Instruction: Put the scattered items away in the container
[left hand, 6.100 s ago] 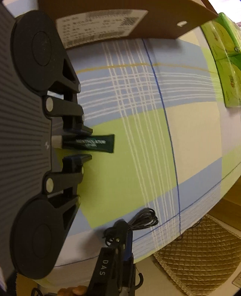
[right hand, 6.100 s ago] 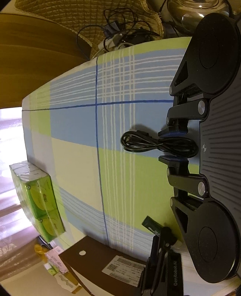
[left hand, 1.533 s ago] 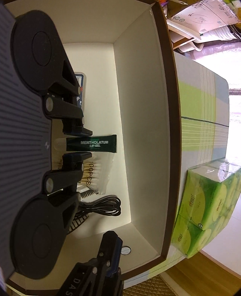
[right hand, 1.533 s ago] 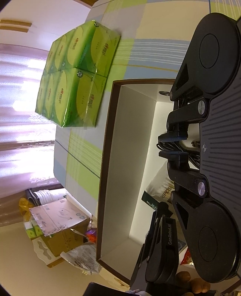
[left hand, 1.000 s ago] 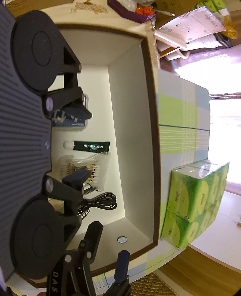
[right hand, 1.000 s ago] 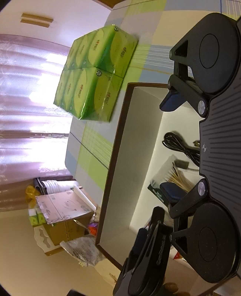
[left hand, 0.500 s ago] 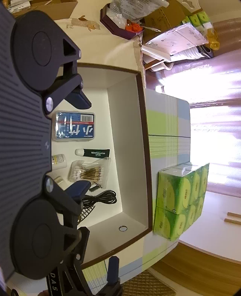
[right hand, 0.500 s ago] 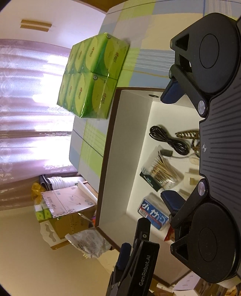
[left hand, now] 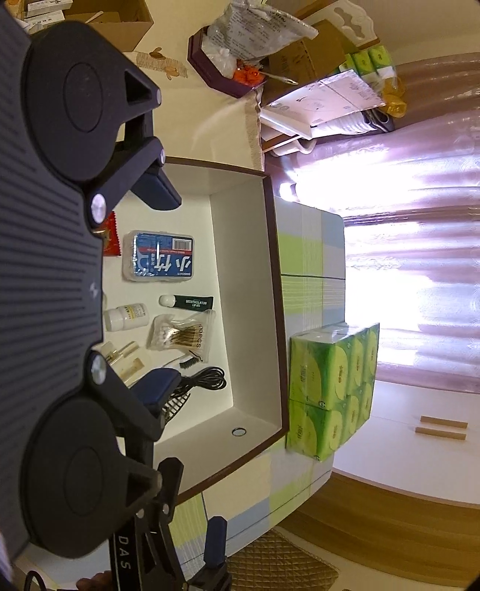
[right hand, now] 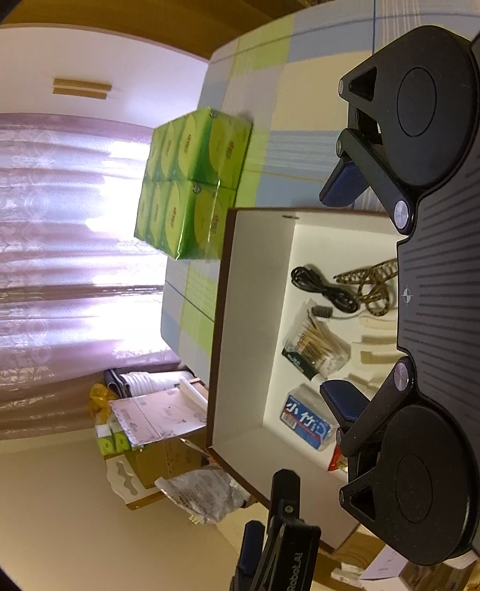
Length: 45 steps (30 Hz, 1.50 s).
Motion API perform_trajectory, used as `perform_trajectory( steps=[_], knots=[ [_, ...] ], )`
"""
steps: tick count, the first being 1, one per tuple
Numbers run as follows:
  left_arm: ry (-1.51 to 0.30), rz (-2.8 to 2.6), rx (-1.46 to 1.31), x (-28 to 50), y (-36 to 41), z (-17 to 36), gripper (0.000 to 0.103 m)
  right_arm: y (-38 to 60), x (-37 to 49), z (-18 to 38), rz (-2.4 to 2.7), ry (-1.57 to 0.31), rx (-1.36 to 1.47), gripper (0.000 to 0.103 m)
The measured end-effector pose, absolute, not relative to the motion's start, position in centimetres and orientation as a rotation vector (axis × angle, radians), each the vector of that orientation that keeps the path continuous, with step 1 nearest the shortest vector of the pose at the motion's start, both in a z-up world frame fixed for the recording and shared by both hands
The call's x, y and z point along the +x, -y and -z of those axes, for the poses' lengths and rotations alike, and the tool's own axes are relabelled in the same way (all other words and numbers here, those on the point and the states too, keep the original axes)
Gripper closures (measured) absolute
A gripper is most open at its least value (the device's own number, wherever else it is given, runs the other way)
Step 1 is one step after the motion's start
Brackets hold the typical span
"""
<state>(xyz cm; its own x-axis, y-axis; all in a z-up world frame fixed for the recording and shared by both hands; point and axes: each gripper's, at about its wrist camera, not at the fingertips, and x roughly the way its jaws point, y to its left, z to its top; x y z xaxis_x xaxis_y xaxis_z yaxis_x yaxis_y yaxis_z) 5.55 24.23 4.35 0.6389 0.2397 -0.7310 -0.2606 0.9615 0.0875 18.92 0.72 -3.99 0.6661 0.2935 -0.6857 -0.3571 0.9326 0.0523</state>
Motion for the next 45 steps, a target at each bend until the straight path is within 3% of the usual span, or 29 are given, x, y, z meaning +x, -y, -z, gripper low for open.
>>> perform_trajectory(
  steps=[14,45],
  knots=[
    [-0.769,-0.358,-0.023,1.2,-21.7,-5.2,0.007,1.3,16.5,3.3,-0.364,-0.781,-0.057,0.000],
    [-0.800,-0.451,-0.033,-2.8,-17.0,-5.2,0.005,3.0,11.7,3.5,-0.488,-0.811,-0.119,0.000]
  ],
)
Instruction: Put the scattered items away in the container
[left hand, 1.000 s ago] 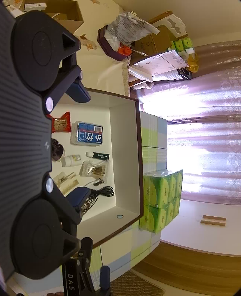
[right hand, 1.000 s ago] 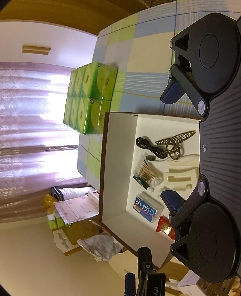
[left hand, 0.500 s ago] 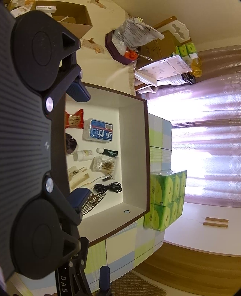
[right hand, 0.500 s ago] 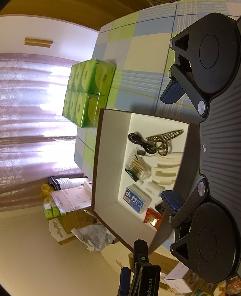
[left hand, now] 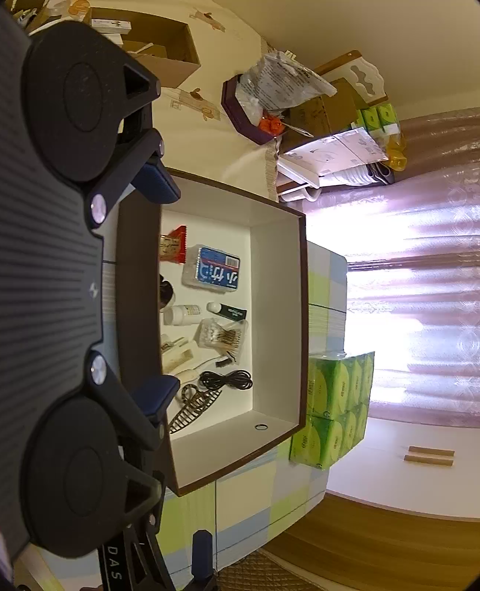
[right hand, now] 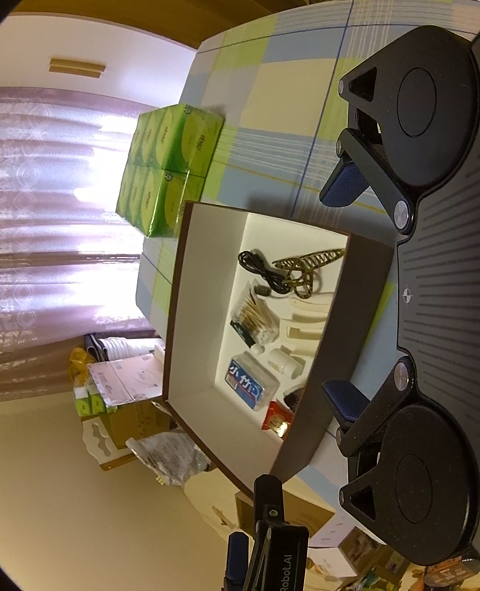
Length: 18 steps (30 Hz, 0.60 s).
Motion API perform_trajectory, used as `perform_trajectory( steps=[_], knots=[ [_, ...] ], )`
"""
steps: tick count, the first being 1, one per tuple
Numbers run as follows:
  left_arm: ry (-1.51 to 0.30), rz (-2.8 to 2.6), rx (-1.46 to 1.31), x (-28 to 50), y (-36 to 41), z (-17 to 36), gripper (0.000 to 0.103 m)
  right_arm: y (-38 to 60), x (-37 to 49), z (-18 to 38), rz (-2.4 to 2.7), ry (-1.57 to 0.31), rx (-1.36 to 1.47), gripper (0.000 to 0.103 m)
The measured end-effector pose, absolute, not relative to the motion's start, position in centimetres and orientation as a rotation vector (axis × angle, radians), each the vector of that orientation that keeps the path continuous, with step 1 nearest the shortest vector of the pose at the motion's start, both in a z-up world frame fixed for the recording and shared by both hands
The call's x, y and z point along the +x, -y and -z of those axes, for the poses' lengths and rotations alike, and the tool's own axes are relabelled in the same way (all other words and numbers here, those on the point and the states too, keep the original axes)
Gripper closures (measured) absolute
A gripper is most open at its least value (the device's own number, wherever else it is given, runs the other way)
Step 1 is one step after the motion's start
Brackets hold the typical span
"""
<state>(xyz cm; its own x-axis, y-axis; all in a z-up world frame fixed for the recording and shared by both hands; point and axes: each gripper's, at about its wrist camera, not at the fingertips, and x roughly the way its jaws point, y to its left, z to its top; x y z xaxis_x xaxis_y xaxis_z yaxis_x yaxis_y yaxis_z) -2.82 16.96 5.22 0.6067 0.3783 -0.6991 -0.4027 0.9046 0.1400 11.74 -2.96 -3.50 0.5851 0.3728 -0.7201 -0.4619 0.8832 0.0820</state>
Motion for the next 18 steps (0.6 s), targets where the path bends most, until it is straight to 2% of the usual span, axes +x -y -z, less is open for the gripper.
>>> perform_trajectory(
  steps=[18],
  knots=[
    [-0.864,-0.450,-0.025,-3.4,-15.6,-3.0,0.005,3.5,11.1,4.7,-0.514,-0.853,-0.112,0.000]
  ],
)
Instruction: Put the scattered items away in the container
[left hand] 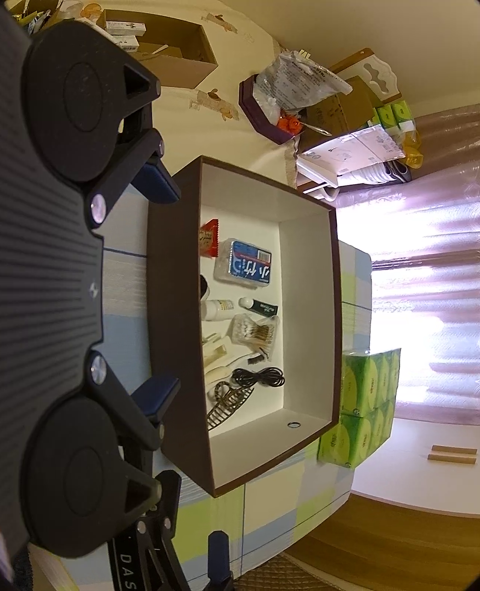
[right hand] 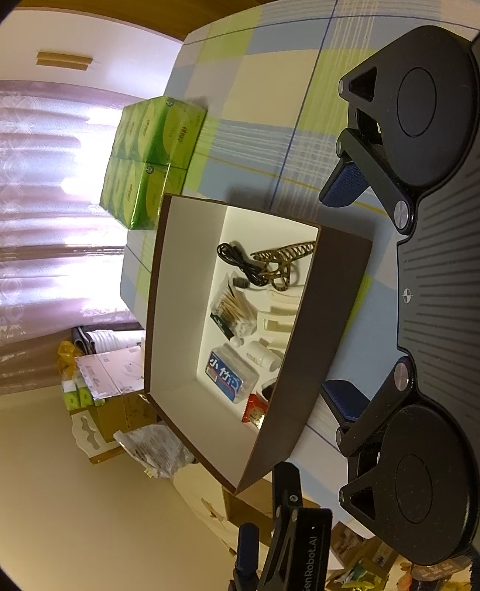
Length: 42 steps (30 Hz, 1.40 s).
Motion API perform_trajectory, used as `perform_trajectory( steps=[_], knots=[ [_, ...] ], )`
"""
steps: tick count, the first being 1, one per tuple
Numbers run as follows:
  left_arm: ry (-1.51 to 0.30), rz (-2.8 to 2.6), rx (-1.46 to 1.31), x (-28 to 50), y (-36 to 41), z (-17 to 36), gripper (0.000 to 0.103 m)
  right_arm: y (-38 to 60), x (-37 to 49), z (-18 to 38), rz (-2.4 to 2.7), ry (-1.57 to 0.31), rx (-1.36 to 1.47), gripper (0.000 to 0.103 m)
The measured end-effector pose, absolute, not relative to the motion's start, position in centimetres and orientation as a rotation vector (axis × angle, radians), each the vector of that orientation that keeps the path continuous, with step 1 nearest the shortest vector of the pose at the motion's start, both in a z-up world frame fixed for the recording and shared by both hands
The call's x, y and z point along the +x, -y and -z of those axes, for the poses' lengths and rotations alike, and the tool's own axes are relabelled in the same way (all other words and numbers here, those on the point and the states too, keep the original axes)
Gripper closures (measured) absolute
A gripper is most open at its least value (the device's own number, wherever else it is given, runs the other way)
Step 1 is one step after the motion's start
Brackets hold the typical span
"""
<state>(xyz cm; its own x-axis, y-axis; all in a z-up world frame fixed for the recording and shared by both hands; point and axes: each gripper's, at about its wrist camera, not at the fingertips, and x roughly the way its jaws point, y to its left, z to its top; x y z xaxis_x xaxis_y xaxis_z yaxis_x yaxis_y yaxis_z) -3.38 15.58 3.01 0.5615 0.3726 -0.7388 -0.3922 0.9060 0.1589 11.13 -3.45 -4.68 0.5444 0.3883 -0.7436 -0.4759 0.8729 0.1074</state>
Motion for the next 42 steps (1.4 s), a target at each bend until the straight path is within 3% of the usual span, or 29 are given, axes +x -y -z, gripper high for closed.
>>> perform_trajectory(
  steps=[42],
  knots=[
    [-1.004,-0.410,-0.051,-2.2,-15.0,1.1,0.005,3.7,11.2,7.6,-0.488,-0.960,-0.112,0.000]
  ],
)
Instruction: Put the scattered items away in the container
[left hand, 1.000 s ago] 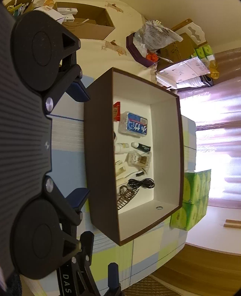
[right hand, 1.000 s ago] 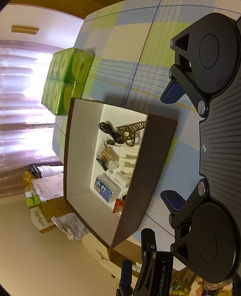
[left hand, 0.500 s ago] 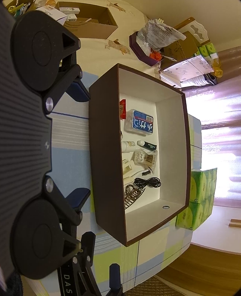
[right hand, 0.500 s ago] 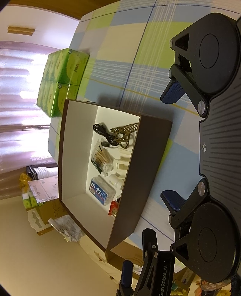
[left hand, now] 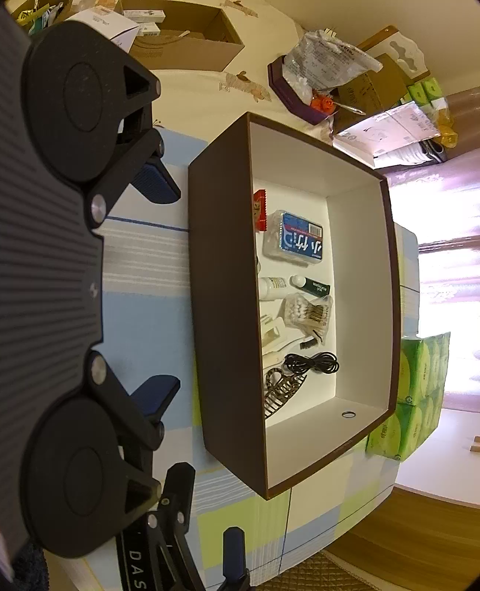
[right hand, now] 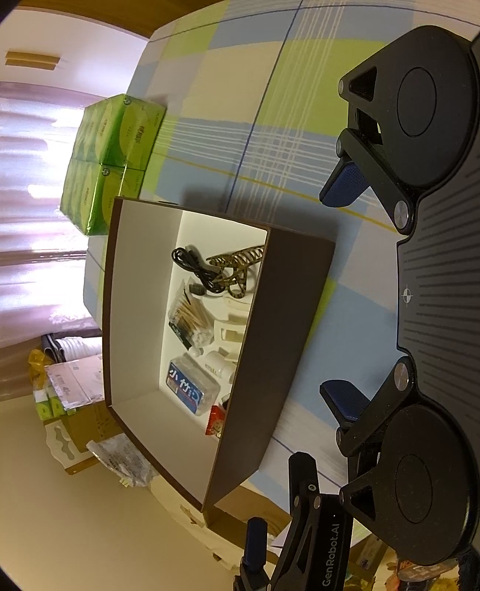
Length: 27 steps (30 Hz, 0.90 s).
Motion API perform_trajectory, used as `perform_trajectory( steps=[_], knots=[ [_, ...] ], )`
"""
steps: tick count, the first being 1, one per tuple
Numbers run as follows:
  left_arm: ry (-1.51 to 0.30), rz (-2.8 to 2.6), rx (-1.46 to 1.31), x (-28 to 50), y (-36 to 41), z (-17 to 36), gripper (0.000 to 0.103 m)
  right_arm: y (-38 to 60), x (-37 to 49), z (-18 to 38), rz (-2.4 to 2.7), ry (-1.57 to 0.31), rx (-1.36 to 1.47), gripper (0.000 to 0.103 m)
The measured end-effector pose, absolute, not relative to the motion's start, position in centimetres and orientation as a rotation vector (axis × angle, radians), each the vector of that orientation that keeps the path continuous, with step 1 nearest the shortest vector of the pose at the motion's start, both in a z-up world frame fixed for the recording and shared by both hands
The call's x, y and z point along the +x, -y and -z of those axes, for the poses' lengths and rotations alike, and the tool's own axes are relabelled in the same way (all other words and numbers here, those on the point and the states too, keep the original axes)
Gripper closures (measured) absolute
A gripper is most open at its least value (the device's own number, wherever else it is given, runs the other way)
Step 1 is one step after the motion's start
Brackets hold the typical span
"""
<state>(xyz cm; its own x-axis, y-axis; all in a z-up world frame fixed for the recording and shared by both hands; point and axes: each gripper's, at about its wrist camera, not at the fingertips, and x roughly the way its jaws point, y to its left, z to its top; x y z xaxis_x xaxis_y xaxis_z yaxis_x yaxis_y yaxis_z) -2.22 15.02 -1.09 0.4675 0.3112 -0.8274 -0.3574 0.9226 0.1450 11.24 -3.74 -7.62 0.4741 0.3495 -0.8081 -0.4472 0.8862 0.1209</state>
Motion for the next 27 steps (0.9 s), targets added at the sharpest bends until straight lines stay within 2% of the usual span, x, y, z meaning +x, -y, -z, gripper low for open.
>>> perform_trajectory(
  steps=[27],
  knots=[
    [-1.039,-0.410,-0.047,0.2,-17.3,2.1,0.006,2.1,13.1,8.6,-0.464,-0.999,-0.125,0.000]
  ],
)
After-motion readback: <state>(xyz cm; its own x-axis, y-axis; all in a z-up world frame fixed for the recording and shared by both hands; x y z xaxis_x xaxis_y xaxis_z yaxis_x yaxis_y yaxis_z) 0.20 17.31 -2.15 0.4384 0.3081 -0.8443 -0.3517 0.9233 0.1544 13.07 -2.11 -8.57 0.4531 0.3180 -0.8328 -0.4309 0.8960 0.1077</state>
